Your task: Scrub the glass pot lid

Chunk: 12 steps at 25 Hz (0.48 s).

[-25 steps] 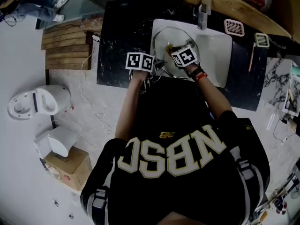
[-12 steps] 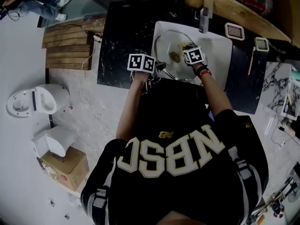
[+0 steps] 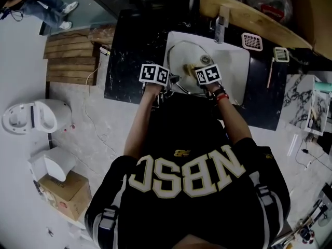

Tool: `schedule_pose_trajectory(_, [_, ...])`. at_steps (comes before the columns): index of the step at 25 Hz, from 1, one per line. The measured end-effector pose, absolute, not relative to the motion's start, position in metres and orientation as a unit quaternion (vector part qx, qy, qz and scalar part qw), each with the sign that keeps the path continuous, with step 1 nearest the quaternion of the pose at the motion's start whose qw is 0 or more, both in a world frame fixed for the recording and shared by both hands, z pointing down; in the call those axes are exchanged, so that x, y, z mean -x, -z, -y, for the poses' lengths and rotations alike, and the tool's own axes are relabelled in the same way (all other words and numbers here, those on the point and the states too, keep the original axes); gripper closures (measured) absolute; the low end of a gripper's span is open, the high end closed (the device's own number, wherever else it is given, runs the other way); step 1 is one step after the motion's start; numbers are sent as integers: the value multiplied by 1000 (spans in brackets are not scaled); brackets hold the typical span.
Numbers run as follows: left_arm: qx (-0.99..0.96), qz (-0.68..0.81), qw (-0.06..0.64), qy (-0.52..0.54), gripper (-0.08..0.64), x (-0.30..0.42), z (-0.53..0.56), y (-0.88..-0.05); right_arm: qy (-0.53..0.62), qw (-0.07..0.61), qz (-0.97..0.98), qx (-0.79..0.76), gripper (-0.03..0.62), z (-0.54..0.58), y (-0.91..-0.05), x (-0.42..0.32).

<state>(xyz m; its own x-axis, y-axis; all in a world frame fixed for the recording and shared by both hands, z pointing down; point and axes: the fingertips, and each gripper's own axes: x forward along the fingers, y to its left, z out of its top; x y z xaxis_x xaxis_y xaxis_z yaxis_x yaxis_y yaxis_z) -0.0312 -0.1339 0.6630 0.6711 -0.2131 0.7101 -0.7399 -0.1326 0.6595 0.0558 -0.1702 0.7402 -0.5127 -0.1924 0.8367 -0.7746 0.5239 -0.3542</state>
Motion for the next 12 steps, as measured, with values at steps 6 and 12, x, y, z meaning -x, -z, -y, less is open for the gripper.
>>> schedule_pose_trajectory(6, [-698,337,575,-263,410,32,128,-669,-398,331,805,-289,529,159,-706,-37])
schedule_pose_trajectory(12, [-697,342,538,-329,327,35,119,-670,-375,288,822,-317,526,168,-675,-37])
